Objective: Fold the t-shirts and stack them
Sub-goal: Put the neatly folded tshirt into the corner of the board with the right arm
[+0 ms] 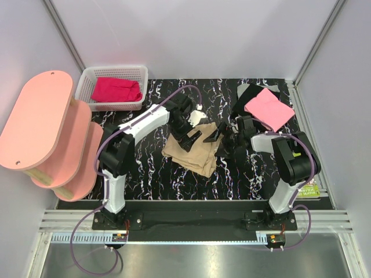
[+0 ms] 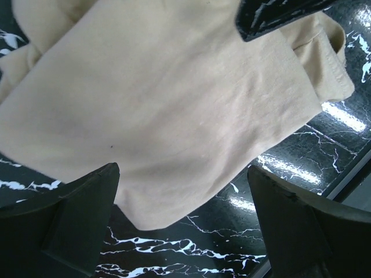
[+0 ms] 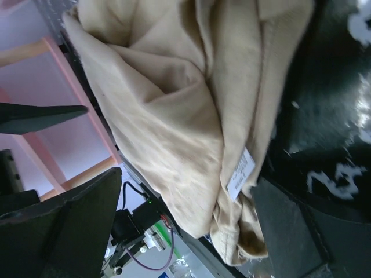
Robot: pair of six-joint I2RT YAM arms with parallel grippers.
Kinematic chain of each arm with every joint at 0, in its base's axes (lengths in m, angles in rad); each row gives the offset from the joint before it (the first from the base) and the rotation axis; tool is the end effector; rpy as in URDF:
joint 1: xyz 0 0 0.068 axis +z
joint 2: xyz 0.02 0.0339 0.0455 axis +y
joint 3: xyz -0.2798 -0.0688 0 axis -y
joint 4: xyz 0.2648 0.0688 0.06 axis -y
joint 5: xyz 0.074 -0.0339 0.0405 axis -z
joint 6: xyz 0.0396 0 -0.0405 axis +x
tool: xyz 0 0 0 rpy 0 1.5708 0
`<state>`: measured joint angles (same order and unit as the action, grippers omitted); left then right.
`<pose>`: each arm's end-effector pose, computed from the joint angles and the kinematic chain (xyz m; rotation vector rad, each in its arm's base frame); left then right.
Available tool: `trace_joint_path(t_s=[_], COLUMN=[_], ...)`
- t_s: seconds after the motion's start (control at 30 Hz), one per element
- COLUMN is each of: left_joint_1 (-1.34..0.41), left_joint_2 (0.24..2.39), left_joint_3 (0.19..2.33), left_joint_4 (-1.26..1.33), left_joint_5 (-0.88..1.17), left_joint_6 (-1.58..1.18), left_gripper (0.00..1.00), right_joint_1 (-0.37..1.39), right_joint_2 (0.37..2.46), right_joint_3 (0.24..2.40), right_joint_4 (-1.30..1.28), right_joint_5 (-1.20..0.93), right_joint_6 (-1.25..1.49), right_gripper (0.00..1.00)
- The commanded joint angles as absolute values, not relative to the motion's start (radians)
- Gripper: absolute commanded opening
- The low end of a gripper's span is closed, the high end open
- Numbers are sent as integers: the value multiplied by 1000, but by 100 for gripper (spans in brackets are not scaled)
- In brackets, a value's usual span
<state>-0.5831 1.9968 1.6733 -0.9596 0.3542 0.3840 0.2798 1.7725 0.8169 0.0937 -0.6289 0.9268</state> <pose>0.3575 -0.2522 0.2344 1.3864 2.4817 -0.5470 0.3270 0.1182 0.1255 0.5350 2.5896 1.2544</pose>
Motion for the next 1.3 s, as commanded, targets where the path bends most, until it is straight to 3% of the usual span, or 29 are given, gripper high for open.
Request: trace_joint_path(t_s=[0.0, 0.3, 0.53, 0.87, 1.03, 1.13, 1.27], left_joint_1=[-584, -592, -595, -611, -611, -611, -611], left_joint_2=[2014, 2054, 2069, 2053, 2014, 2014, 2005], left_joint_3=[1654, 1677, 1678, 1641, 1582, 1548, 1516], left_joint_4=[-919, -911, -902, -882, -859, -839, -815], left_joint_5=[325, 327, 334, 364, 373, 373, 382], left_joint_6=[377, 376, 367, 348, 354, 350, 345], left_gripper=[99, 99, 99, 99, 99, 99, 99], right_joint_1=[270, 264, 267, 314, 322, 324, 324], right_joint_2=[1838, 1845, 1914, 1990, 1999, 2022, 2043], right_joint_3=[798, 802, 764, 857, 861, 868, 876], right_joint_4=[158, 115, 251, 201, 206, 207, 204], right_joint_5=[-575, -563, -607, -586, -587, -597, -606], right_joint_6=[902, 861, 942, 926, 931, 934, 930], right_gripper=[100, 100, 100, 100, 85, 66, 64])
